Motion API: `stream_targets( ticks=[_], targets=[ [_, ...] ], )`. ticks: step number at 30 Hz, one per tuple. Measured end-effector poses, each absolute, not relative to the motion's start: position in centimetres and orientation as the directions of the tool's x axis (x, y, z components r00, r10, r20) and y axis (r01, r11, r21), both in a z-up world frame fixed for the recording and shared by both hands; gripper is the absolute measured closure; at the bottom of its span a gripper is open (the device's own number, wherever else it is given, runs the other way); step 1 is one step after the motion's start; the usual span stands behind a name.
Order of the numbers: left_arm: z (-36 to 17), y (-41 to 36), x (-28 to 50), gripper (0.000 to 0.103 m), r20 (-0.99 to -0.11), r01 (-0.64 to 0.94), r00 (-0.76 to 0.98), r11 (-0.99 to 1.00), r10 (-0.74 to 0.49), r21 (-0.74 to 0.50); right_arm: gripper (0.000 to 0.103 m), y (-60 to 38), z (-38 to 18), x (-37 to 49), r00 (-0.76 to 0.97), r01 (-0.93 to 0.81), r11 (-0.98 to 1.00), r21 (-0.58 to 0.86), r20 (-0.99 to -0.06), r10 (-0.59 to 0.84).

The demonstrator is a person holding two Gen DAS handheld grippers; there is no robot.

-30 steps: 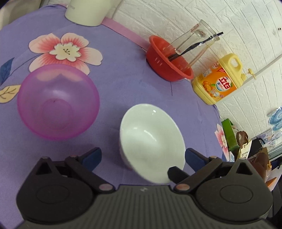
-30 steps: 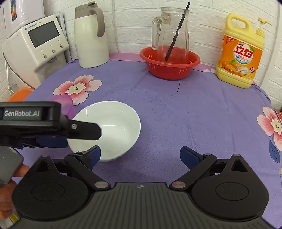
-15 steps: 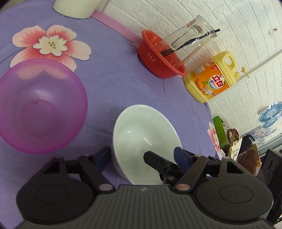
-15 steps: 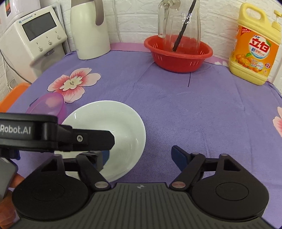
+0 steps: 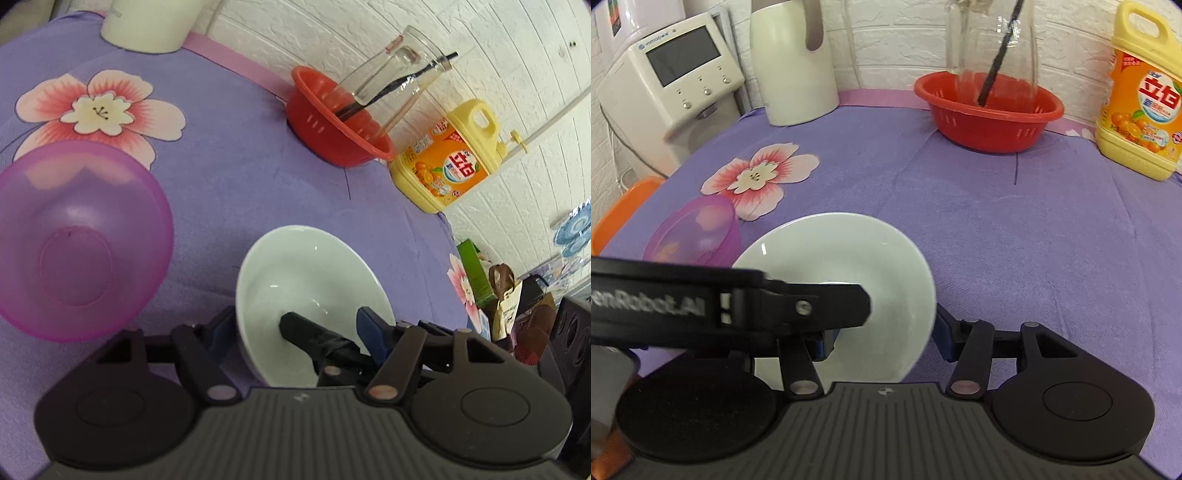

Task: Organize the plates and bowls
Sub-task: 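Lift the white bowl and lower it into the steel bowl, open left gripper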

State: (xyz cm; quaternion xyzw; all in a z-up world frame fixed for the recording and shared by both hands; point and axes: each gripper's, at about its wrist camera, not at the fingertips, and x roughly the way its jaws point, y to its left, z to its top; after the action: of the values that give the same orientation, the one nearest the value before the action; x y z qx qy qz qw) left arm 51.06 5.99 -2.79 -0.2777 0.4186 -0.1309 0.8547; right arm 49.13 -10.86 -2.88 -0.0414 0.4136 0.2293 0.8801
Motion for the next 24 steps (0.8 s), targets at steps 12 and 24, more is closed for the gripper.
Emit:
stream_targets(
  ticks=[12, 24],
  targets=[
    [-1.6, 5.7, 46.4, 0.034, -0.638, 0.013, 0.579, 0.788, -0.507, -0.615, 0.034, -12.7, -2.1, 45.5, 0.501, -0.424, 0.882, 0.206, -0.758, 0.418],
    [2.2, 2.4, 37.8, 0.034, -0.584, 0.097, 0.581, 0.761, -0.566, -0.641, 0.033, -15.8, 1.3, 37.1, 0.563, -0.397, 0.902, 0.171, -0.73, 0.387]
  ],
)
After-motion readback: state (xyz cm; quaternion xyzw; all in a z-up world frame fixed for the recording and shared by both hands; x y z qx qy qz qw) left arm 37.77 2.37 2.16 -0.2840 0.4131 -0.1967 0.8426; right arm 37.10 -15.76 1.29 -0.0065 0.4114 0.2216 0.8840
